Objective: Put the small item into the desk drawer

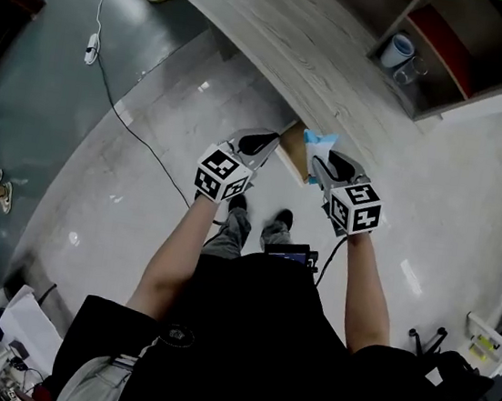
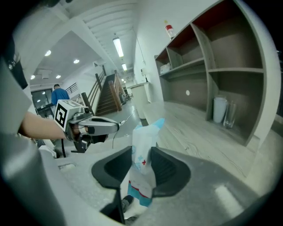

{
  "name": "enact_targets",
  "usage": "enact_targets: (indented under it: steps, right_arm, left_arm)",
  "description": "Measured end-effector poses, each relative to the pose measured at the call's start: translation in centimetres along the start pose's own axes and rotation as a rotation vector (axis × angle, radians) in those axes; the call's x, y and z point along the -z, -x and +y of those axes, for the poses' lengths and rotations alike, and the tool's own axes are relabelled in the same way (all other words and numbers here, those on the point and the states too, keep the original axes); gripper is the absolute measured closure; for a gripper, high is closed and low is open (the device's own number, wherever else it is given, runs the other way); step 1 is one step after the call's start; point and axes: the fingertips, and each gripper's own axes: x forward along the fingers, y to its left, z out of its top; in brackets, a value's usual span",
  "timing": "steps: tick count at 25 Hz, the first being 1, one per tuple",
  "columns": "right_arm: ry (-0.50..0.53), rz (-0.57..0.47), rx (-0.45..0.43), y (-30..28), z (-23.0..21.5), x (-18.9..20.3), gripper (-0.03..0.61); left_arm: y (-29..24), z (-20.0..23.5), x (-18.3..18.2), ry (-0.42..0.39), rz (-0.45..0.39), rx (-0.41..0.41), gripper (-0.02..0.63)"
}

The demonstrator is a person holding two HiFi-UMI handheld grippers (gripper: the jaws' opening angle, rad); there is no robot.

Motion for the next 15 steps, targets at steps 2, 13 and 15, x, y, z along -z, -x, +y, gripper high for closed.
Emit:
enact_targets:
  steps: [2, 13, 15]
  right_arm:
    - [0.033, 0.033, -0.013, -1.4, 0.1, 0.3, 0.442]
    - [0.147, 0.174, -0.044, -7.0, 0.0, 4.0, 0.442]
    - [0.158, 0.202, -0.046, -7.9, 0.1, 4.7, 0.442]
  left_arm:
    - [-0.2, 0.7, 0.5, 0.009, 0.005, -0.005, 0.614]
    - [-0.8, 3.1, 4.7, 0.069, 0.052, -0.035, 0.614]
    - [-1.0, 3.6, 5.5, 0.081, 0.059, -0.041, 0.614]
